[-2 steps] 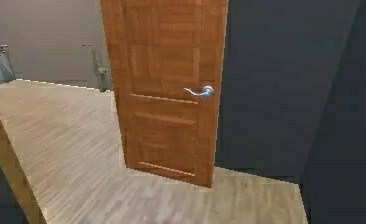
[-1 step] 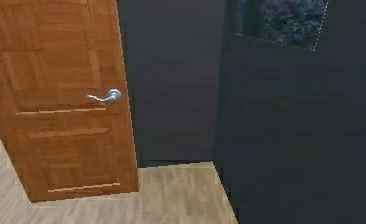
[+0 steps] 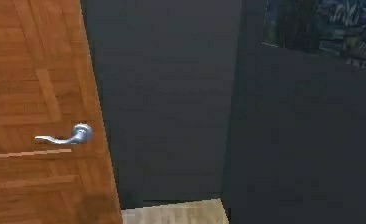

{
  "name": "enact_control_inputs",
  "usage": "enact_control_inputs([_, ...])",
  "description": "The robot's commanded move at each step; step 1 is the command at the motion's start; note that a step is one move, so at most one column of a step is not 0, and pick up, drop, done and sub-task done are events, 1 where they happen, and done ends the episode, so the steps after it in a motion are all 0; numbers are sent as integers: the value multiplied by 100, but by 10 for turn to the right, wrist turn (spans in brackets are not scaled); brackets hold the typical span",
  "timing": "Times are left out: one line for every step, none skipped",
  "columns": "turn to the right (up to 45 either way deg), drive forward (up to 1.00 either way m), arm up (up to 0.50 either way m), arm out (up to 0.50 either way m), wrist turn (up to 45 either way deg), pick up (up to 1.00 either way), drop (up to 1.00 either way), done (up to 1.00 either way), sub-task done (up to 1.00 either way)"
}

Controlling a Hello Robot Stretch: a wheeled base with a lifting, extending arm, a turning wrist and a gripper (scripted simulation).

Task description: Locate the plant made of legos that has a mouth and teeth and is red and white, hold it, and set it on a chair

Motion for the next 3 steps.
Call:
enact_control_inputs([-450,0,0,0,0,0,0,0,0])
enact_control_inputs([-270,0,0,0,0,0,0,0,0])
enact_control_inputs([-30,0,0,0,0,0,0,0,0])
